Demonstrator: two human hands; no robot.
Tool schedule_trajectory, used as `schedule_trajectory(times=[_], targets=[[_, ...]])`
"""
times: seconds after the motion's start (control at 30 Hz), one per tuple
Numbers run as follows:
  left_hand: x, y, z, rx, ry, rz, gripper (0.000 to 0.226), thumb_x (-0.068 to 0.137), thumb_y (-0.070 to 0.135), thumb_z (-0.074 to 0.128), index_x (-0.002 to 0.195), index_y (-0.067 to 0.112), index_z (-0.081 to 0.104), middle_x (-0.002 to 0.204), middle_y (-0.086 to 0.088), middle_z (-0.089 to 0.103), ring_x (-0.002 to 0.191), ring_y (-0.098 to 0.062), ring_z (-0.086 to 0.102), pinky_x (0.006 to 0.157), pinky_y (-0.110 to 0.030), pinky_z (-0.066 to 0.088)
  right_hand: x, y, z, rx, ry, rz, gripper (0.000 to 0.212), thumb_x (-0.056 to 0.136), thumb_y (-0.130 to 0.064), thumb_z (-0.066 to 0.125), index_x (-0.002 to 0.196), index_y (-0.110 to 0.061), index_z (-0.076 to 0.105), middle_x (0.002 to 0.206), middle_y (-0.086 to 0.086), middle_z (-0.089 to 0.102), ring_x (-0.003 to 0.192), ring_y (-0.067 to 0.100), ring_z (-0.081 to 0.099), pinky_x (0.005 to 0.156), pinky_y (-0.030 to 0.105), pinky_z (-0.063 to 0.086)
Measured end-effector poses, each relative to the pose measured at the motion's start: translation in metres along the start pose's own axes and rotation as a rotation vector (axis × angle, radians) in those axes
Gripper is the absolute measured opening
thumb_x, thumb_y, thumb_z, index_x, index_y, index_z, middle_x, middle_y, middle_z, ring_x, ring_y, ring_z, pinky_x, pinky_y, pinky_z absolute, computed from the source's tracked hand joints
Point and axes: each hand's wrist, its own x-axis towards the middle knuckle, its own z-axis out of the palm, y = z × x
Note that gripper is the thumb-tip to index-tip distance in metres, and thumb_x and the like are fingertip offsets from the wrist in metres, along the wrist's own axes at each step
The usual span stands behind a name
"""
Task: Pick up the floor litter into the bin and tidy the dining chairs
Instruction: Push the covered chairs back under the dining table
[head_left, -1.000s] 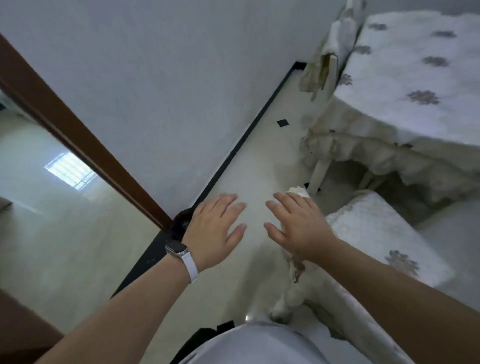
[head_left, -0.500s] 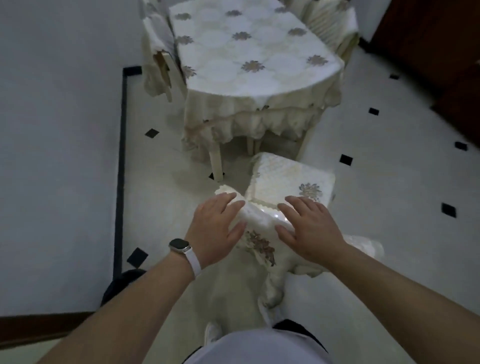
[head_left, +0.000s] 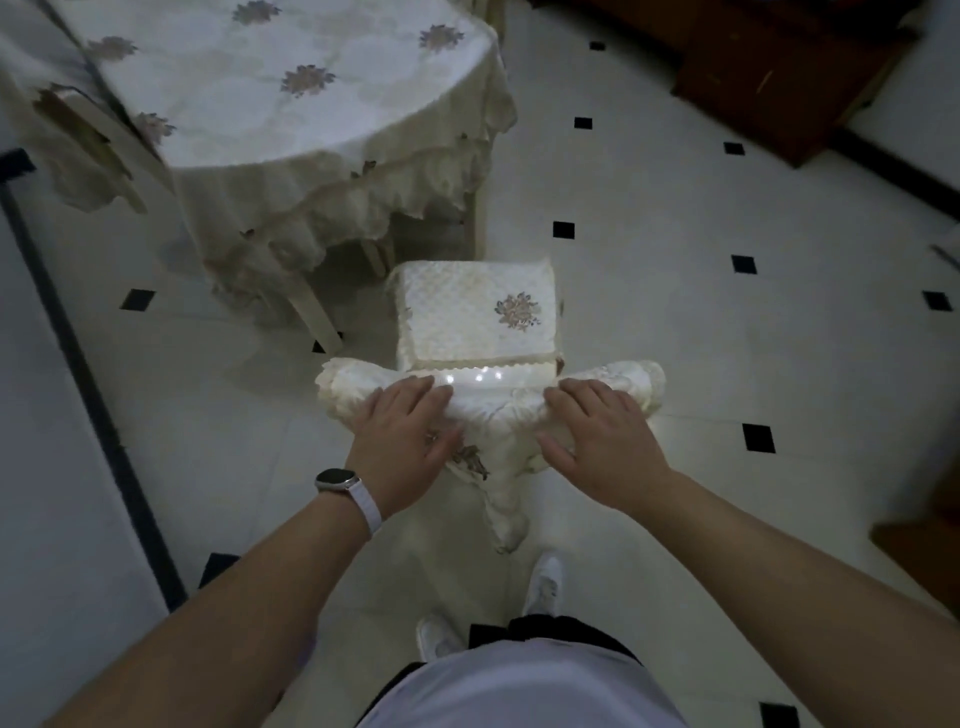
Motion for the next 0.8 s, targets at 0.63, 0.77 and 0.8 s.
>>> schedule_trajectory(times=[0.63, 0.77, 0.8], targets=[[0.058, -0.019, 0.029, 0.100, 0.133, -0.004, 0.054, 0.083, 0.059, 0.055, 0.108, 0.012, 0.064, 0.102, -0.009, 0.062, 0.098, -0.032, 0.055, 0.098, -0.056, 0.039, 0.079, 0.055, 0.038, 0.116, 0.244, -0.254, 0.065, 0.094, -0.070, 0.038, 0.090, -0.012, 0.067, 0.080, 0.004, 0.064, 0.072, 0.027, 0.060, 0.068, 0.039, 0.047], [0.082, -0.023, 0.033, 0.075, 0.187, 0.028, 0.066, 0.090, 0.070, 0.041, 0.104, 0.011, 0.066, 0.098, -0.008, 0.062, 0.095, -0.027, 0.052, 0.097, -0.051, 0.037, 0.099, 0.070, 0.037, 0.108, 0.295, -0.281, 0.063, 0.094, -0.069, 0.040, 0.085, -0.012, 0.066, 0.078, 0.003, 0.062, 0.070, 0.027, 0.059, 0.065, 0.038, 0.046], [0.088, -0.023, 0.034, 0.067, 0.204, 0.039, 0.067, 0.090, 0.071, 0.039, 0.103, 0.011, 0.067, 0.096, -0.007, 0.062, 0.094, -0.026, 0.051, 0.096, -0.050, 0.037, 0.104, 0.073, 0.036, 0.101, 0.307, -0.289, 0.062, 0.094, -0.068, 0.041, 0.085, -0.012, 0.066, 0.078, 0.004, 0.063, 0.070, 0.027, 0.059, 0.064, 0.038, 0.047]])
